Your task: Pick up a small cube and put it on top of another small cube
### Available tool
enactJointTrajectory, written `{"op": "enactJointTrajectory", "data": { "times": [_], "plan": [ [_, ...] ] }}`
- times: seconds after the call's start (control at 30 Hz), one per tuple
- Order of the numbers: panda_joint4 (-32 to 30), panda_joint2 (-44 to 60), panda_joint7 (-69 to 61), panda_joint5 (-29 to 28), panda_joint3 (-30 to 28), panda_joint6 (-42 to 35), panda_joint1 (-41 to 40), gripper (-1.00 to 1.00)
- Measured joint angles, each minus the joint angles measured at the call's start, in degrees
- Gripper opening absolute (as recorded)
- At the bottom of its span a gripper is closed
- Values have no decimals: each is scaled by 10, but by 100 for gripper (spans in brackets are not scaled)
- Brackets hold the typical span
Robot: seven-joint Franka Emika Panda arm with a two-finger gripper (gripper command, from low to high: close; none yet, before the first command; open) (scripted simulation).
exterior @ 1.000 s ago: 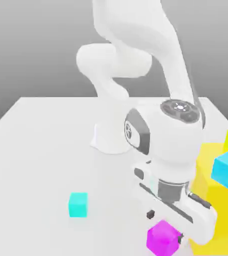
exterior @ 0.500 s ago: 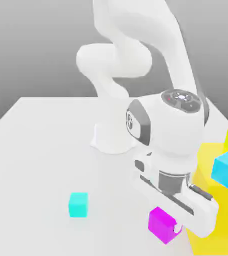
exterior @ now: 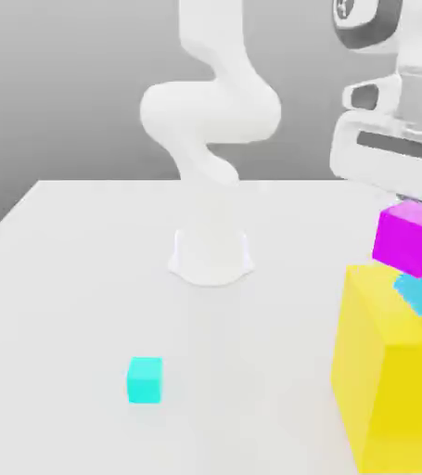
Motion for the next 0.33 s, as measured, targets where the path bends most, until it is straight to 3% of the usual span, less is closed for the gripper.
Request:
{"op": "enactJointTrajectory", "data": {
  "times": [0.1, 0.2, 0.23, 0.33],
  "plan": [
    [-4, -27, 20, 27, 25, -27, 32, -100],
    [-40, -6, 31, 25, 40, 26, 36, -100],
    [-51, 2, 33, 23, 44, 45, 36, 100],
    [-51, 2, 33, 23, 44, 45, 36, 100]
  ]
}}
